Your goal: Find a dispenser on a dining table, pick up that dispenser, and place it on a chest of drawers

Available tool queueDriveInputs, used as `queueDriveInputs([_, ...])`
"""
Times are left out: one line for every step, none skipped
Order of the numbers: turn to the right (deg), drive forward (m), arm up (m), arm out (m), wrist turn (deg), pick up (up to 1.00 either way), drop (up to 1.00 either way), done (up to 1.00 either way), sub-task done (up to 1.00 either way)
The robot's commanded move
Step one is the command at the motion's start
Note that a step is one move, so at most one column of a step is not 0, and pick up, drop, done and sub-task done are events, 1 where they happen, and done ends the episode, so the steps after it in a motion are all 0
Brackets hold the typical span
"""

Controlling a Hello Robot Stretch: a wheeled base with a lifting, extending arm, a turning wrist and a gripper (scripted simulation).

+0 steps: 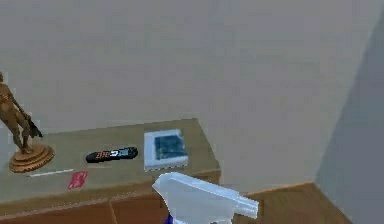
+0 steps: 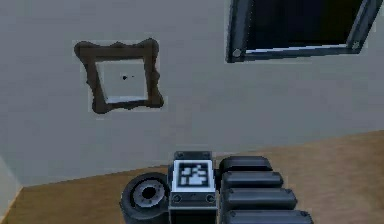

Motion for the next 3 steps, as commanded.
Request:
queueDriveInputs([0.0, 0.40, 0.00, 0.00, 0.0, 0.00, 0.00, 0.00, 0.00])
queueDriveInputs([-42.0, 0.00, 0.00, 0.00, 0.0, 0.00, 0.00, 0.00, 0.00])
queueDriveInputs([45.0, 0.00, 0.00, 0.00, 0.0, 0.00, 0.00, 0.00, 0.00])
